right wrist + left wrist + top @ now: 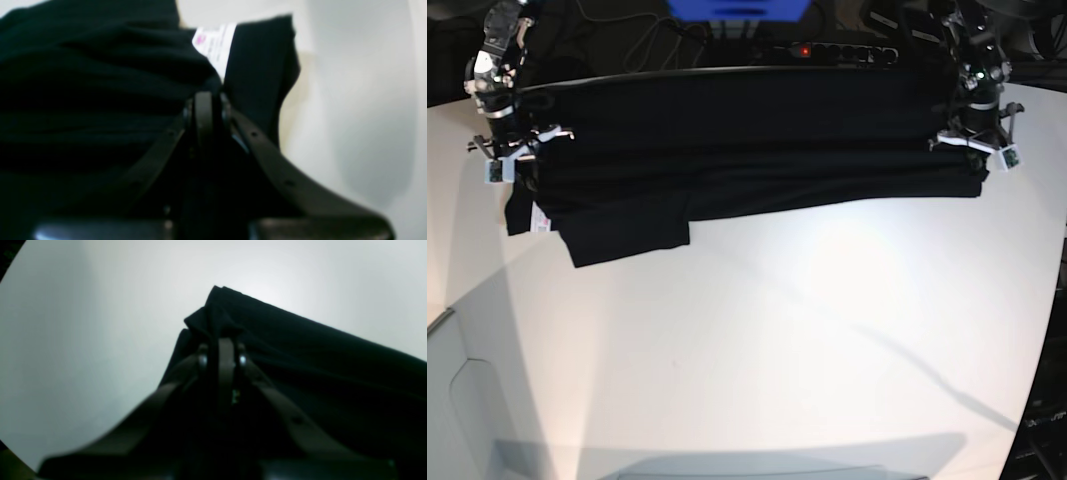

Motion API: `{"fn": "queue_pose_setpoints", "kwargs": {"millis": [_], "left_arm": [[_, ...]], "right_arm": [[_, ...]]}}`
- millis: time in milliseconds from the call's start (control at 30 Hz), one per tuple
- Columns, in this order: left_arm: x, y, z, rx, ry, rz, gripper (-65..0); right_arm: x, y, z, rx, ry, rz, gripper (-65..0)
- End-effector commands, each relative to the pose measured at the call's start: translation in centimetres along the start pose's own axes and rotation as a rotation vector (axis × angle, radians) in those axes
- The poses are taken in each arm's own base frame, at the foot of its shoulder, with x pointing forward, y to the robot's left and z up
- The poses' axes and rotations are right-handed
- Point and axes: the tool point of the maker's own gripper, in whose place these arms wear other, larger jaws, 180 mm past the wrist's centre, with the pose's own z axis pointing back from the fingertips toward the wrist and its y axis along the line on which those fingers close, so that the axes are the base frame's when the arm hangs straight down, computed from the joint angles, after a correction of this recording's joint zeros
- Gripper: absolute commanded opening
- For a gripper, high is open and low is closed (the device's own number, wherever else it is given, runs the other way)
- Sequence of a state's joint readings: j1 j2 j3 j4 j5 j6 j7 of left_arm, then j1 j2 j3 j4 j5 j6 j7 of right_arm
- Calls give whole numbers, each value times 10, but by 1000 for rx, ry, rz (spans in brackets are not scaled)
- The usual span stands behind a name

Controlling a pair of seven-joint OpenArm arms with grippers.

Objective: Fold the T-shirt properly
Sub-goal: 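Fold the hem over toward the shoulder edge with both grippers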

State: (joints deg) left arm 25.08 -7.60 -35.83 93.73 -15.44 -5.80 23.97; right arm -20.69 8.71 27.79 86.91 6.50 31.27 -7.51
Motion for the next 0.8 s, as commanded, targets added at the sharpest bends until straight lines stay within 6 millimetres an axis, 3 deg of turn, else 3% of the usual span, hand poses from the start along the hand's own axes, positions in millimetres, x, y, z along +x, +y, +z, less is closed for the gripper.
{"fn": "queue_pose_setpoints", "kwargs": {"millis": [0,200,367,467,567,767], "left_arm": [[15,4,0,14,-49,-11,-650],[20,2,-2,10,-59,-5,-650],[20,2,-2,8,-59,-6,-650],[20,1,-2,8,-59,-5,-650],[19,2,-2,8,-56,-6,-650],[19,2,0,8,-57,-10,-650]], "right_arm": [[14,-7,2,-12,-47,8,-650],[16,-9,0,-12,-42,15,-636],[20,-11,2,-17,-57,22,-475],[40,-21,11,-55,-112,35,-409],[65,-30,24,-123,-192,15,-385],[92,-9,25,-82,-254,52,-382]]}}
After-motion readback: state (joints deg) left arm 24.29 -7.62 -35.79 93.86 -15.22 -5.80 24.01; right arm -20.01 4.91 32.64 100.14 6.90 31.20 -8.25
